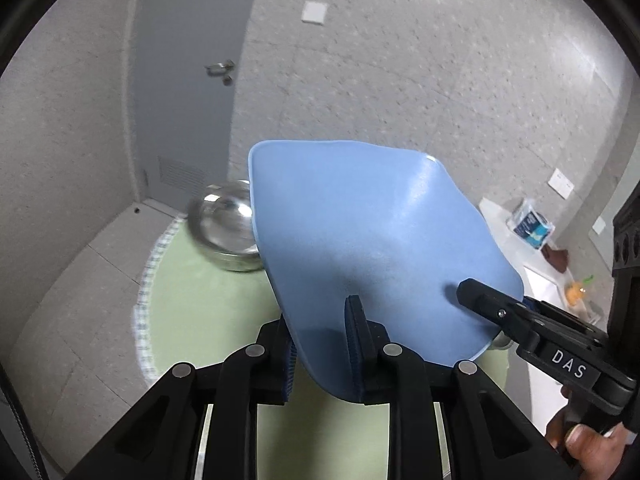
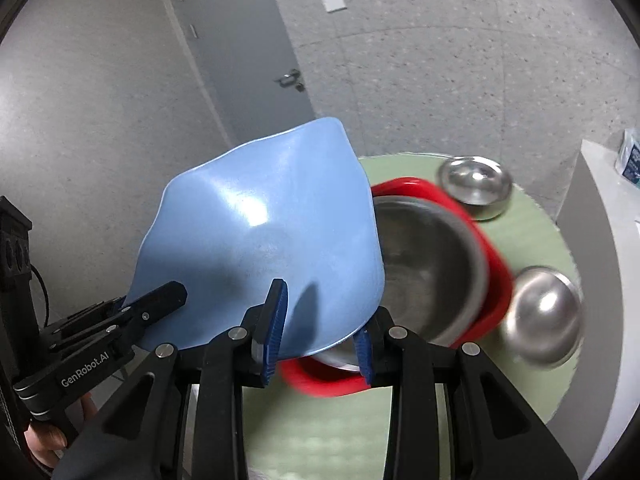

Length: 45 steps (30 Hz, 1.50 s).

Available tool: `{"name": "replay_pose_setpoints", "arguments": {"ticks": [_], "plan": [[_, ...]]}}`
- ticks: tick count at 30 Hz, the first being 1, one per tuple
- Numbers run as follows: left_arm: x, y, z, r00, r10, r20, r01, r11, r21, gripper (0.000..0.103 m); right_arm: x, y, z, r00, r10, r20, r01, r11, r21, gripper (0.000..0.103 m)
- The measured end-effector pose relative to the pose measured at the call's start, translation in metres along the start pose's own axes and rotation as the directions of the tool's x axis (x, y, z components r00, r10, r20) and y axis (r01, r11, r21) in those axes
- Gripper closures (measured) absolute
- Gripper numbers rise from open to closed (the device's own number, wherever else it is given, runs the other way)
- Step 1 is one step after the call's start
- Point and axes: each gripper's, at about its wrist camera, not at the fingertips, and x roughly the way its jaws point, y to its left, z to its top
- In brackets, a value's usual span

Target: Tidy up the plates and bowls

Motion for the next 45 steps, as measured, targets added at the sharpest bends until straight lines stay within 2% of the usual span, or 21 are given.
{"name": "replay_pose_setpoints", "arguments": {"ticks": [3, 5, 9, 21, 23, 25, 26, 27, 28, 31, 35, 37, 40, 42, 45], "plan": [[0.039, -0.016, 0.009, 0.999, -0.001, -0.040, 0.001, 1.000, -0.005, 0.084, 0.009, -0.030, 0.005, 0.999, 0.005, -0.049, -0.005, 1.000, 0.012, 0.072], [0.075, -0.020, 0.028, 0.998, 0.009, -0.064, -0.010, 1.000, -0.008, 0.084, 0.018, -0.046, 0.008, 0.996, 0.004, -0.086, -0.003, 1.000, 0.009, 0.072], [0.116, -0.037, 0.042, 0.993, 0.035, -0.111, -0.038, 0.999, -0.028, 0.083, 0.031, -0.068, 0.008, 0.990, 0.013, -0.141, -0.012, 1.000, 0.007, 0.072], [0.149, -0.069, 0.043, 0.985, 0.094, -0.142, -0.110, 0.989, -0.103, 0.081, 0.049, -0.086, 0.013, 0.970, 0.079, -0.229, -0.090, 0.995, -0.037, 0.070], [0.148, -0.071, 0.041, 0.986, 0.092, -0.139, -0.109, 0.988, -0.113, 0.077, 0.050, -0.087, 0.013, 0.965, 0.098, -0.242, -0.110, 0.993, -0.038, 0.066], [0.149, -0.073, 0.042, 0.987, 0.085, -0.133, -0.103, 0.986, -0.132, 0.068, 0.048, -0.087, 0.015, 0.963, 0.109, -0.246, -0.123, 0.991, -0.046, 0.058], [0.148, -0.072, 0.038, 0.988, 0.084, -0.129, -0.101, 0.986, -0.135, 0.066, 0.047, -0.087, 0.016, 0.964, 0.101, -0.245, -0.118, 0.992, -0.055, 0.049], [0.148, -0.075, 0.040, 0.989, 0.087, -0.120, -0.104, 0.985, -0.136, 0.060, 0.045, -0.088, 0.017, 0.965, 0.096, -0.243, -0.115, 0.991, -0.065, 0.042], [0.146, -0.076, 0.040, 0.989, 0.100, -0.113, -0.115, 0.984, -0.133, 0.049, 0.043, -0.088, 0.018, 0.965, 0.100, -0.243, -0.119, 0.991, -0.065, 0.040], [0.138, -0.077, 0.035, 0.984, 0.152, -0.096, -0.163, 0.978, -0.127, 0.027, 0.042, -0.097, 0.023, 0.965, 0.105, -0.241, -0.124, 0.990, -0.065, 0.040], [0.125, -0.081, 0.040, 0.978, 0.201, -0.055, -0.208, 0.966, -0.153, 0.022, 0.035, -0.113, 0.032, 0.970, 0.113, -0.215, -0.126, 0.991, -0.046, 0.040], [0.122, -0.087, 0.052, 0.974, 0.225, -0.028, -0.226, 0.963, -0.145, 0.017, 0.032, -0.128, 0.041, 0.977, 0.105, -0.185, -0.111, 0.994, -0.024, 0.040], [0.128, -0.102, 0.072, 0.976, 0.216, -0.016, -0.216, 0.969, -0.121, 0.014, 0.032, -0.153, 0.059, 0.986, 0.076, -0.148, -0.075, 0.997, 0.012, 0.040], [0.142, -0.117, 0.092, 0.983, 0.182, -0.037, -0.185, 0.979, -0.090, 0.006, 0.035, -0.172, 0.072, 0.990, 0.050, -0.129, -0.045, 0.998, 0.043, 0.040], [0.172, -0.137, 0.120, 0.987, 0.143, -0.071, -0.146, 0.989, -0.033, 0.005, 0.045, -0.197, 0.088, 0.994, 0.013, -0.112, -0.003, 0.996, 0.085, 0.040]]}}
